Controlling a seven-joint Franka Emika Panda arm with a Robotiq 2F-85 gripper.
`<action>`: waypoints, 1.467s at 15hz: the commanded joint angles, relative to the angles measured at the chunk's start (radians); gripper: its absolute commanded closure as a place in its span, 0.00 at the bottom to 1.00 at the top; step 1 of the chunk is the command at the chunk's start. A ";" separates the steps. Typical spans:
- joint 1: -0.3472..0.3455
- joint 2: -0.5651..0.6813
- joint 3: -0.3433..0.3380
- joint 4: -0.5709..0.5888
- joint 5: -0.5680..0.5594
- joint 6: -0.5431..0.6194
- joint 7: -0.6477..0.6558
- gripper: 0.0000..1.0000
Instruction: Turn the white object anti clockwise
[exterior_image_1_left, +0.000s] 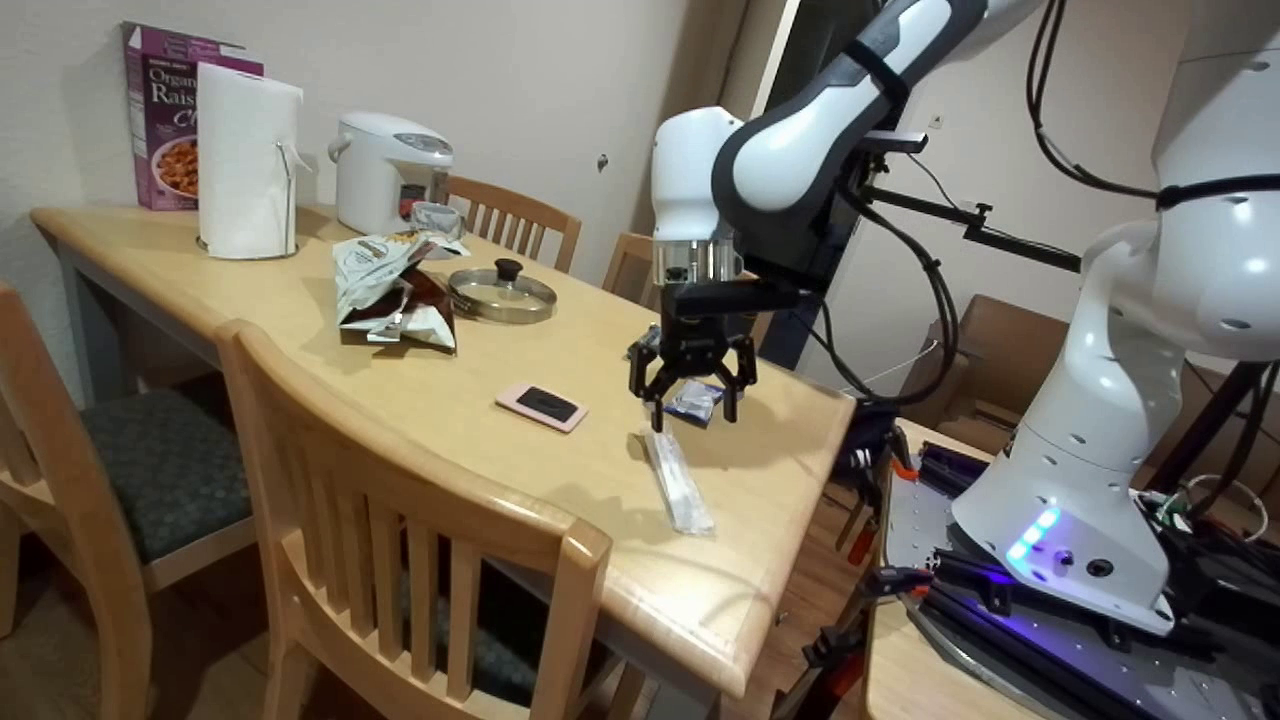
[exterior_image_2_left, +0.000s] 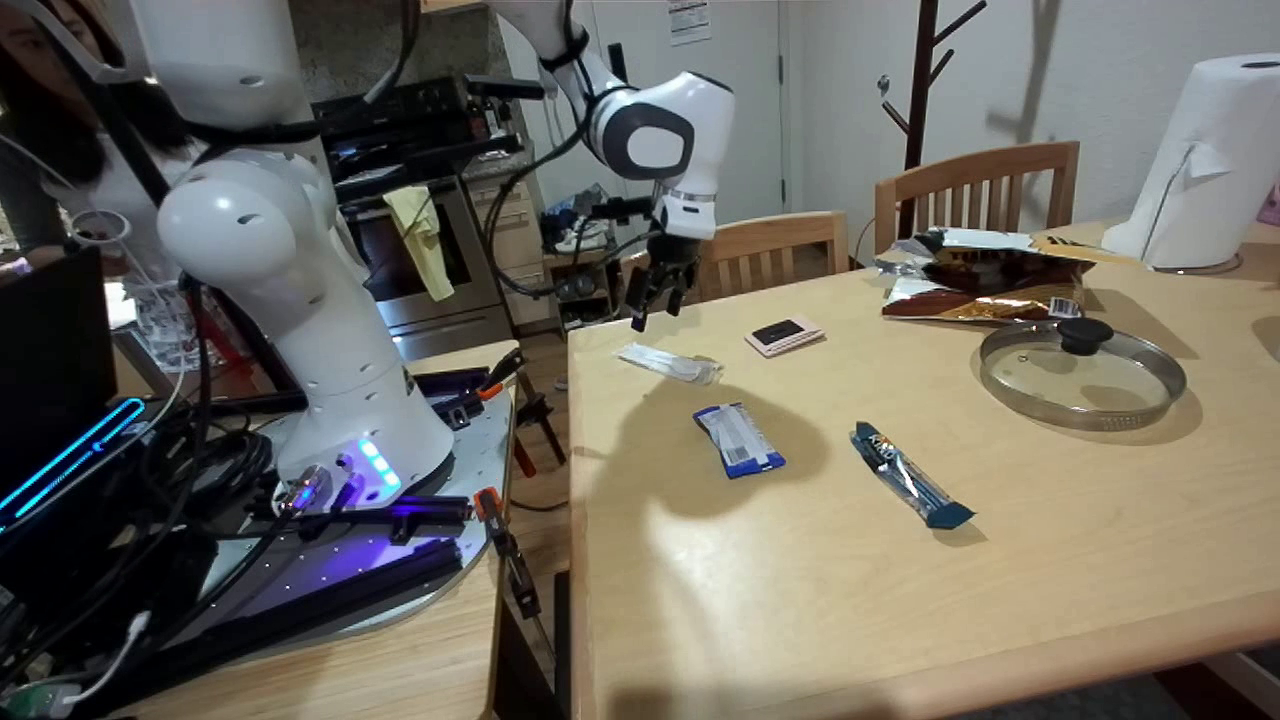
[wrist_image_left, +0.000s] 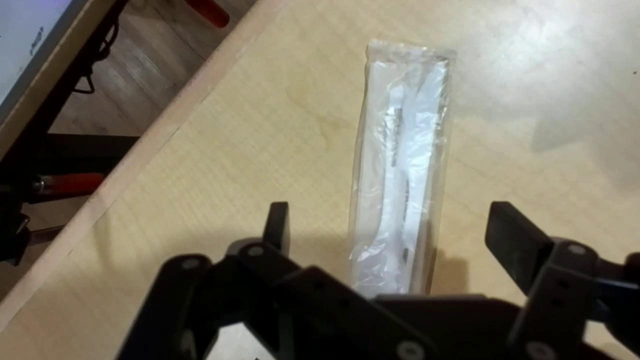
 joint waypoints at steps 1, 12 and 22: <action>0.000 0.083 -0.004 0.069 0.035 -0.021 -0.049 0.00; -0.022 0.199 0.017 0.075 0.224 0.106 -0.240 0.00; 0.035 0.177 -0.024 0.039 0.215 0.144 -0.169 0.00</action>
